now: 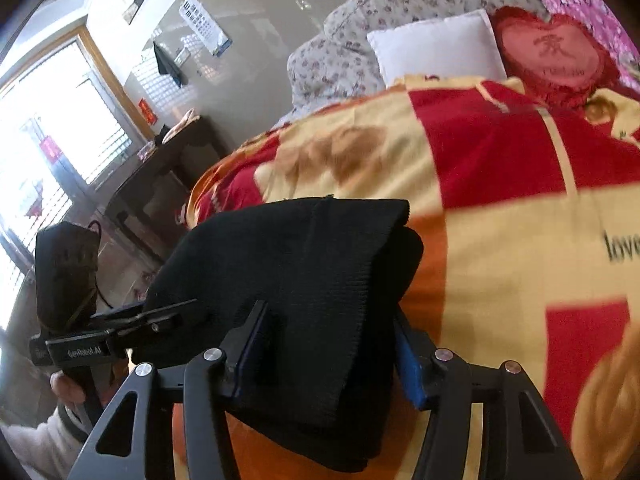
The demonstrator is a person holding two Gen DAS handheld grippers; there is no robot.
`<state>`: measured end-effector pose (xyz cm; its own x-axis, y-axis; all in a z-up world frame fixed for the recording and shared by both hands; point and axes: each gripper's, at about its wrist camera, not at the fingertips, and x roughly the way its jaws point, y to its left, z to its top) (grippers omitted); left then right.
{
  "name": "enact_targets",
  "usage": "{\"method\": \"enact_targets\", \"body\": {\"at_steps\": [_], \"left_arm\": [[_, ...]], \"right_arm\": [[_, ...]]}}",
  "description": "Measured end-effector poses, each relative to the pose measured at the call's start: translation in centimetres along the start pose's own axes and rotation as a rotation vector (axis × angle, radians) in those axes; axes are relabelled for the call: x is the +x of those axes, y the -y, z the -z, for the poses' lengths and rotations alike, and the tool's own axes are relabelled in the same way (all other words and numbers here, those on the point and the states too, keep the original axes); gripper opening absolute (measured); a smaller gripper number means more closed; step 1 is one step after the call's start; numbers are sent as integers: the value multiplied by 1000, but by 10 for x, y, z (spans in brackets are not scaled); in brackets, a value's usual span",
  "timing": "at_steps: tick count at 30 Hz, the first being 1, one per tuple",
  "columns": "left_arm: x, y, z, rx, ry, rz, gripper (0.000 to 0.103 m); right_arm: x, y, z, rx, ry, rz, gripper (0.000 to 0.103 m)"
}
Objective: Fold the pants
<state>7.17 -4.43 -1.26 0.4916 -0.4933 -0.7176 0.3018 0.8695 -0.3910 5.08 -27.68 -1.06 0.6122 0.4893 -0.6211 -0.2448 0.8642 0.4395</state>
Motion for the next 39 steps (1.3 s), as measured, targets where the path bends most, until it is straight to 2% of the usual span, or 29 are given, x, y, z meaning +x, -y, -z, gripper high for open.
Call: {"method": "enact_targets", "body": {"at_steps": [3, 4, 6, 8, 11, 16, 21, 23, 27, 31, 35, 39], "left_arm": [[29, -17, -9, -13, -46, -80, 65], [36, -22, -9, -17, -56, -89, 70], [34, -26, -6, -26, -49, -89, 73], [29, -23, -4, -4, -42, -114, 73], [18, -15, -1, 38, -18, -178, 73], [4, -4, 0, 68, 38, -246, 73], [5, -2, 9, 66, 48, -300, 73], [9, -1, 15, 70, 50, -323, 73], [4, 3, 21, 66, 77, -343, 73], [-11, 12, 25, 86, 113, -364, 73], [-28, 20, 29, 92, 163, -384, 73], [-45, 24, 35, 73, 208, -396, 73]], "right_arm": [[24, 8, -17, -18, -21, 71, 56], [34, 9, -18, -42, -49, 112, 56], [47, 11, -13, -83, -102, 169, 58], [40, 12, -10, -74, -95, 153, 58], [22, 4, -9, -110, -72, 221, 58], [-1, -25, -13, -156, -34, 196, 58], [21, -44, -1, -200, -91, 200, 58], [35, -44, 9, -206, -118, 234, 58], [37, -49, 13, -231, -110, 275, 58], [17, -58, 8, -231, -64, 276, 58], [-11, -74, 8, -277, 36, 332, 58], [-26, -81, 11, -266, 90, 351, 58]]}}
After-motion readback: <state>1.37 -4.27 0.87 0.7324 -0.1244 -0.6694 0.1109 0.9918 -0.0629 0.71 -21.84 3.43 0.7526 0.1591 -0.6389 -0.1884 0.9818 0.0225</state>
